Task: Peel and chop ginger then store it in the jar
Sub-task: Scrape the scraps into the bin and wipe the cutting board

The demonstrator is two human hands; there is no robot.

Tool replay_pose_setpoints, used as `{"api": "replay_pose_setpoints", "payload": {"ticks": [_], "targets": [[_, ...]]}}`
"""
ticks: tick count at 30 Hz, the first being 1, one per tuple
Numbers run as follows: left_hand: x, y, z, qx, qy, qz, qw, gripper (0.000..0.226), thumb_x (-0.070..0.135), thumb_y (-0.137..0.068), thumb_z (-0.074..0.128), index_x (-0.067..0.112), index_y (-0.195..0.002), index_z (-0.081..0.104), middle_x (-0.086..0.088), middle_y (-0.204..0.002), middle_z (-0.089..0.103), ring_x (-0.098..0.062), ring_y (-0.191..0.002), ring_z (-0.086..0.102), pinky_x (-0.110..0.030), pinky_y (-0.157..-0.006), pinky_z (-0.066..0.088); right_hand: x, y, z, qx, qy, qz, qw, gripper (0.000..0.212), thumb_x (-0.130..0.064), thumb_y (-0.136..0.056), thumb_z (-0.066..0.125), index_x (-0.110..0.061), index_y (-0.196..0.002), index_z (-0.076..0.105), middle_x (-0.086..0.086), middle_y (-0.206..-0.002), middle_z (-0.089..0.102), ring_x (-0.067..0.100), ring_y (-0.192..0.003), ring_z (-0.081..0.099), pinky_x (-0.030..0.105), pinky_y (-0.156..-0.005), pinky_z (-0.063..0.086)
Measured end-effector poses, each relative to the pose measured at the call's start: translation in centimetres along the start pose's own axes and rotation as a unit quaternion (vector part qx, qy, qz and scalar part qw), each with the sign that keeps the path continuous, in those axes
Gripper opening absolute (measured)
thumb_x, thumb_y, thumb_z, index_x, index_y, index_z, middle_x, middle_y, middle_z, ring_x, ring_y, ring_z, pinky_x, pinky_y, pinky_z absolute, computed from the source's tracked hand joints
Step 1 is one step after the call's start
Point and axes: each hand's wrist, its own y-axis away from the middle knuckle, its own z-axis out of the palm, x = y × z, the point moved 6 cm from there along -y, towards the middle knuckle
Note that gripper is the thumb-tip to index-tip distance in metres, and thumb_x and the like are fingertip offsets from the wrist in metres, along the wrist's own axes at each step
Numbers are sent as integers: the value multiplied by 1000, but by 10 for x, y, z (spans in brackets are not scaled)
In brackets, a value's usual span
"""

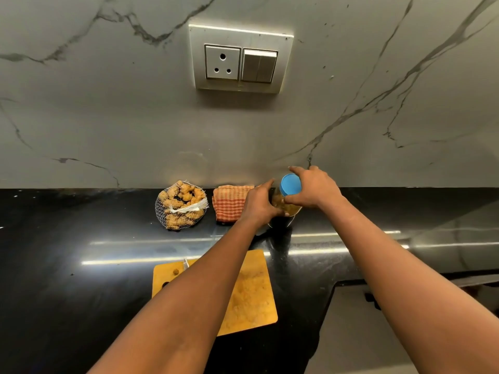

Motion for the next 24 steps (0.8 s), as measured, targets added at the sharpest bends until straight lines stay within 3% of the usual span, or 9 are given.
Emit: {"api": "replay_pose_setpoints", "payload": {"ticks": [7, 12, 14, 18, 24], "targets": [[-18, 30, -41, 47, -52, -7, 998, 101, 21, -62, 91, 16, -148, 37, -7, -141, 52, -22, -128, 49, -35, -103, 46, -39, 23, -18, 135, -11, -24, 991, 79, -51, -83, 69, -19, -148, 38, 17, -132, 50, 35, -123, 45, 45, -95, 48], [-30, 66, -77, 87, -71, 10, 994, 79, 7, -72, 77, 16, -144, 45, -6, -132, 59, -20, -114, 58, -25, -89, 49, -85, 51, -2, 136, -63, -73, 986, 56, -41, -85, 68, -16, -133, 53, 12, -119, 56, 31, -112, 54, 42, -90, 49], [-41, 82, -93, 107, -61, 2, 992, 72, 4, -75, 75, 17, -140, 49, -5, -125, 63, -18, -108, 61, -22, -82, 52, -106, 65, 12, 120, -70, -95, 986, 45, -37, -85, 68, -14, -122, 58, 11, -114, 60, 28, -105, 58, 37, -83, 48], [-74, 121, -120, 151, -48, -44, 986, 63, 10, -79, 77, 18, -136, 54, -2, -121, 66, -16, -105, 64, -25, -89, 52, -147, 95, 58, 38, -89, -146, 984, 27, -33, -81, 69, -14, -99, 64, 9, -98, 66, 28, -93, 63, 35, -71, 50], [-127, 190, -147, 207, -87, -116, 968, 46, 16, -82, 72, 18, -126, 62, 3, -105, 68, -11, -82, 64, -21, -73, 51, -192, 133, 124, -115, -81, -180, 974, 31, -42, -76, 78, -14, -84, 68, 3, -87, 67, 20, -83, 60, 34, -68, 51]]}}
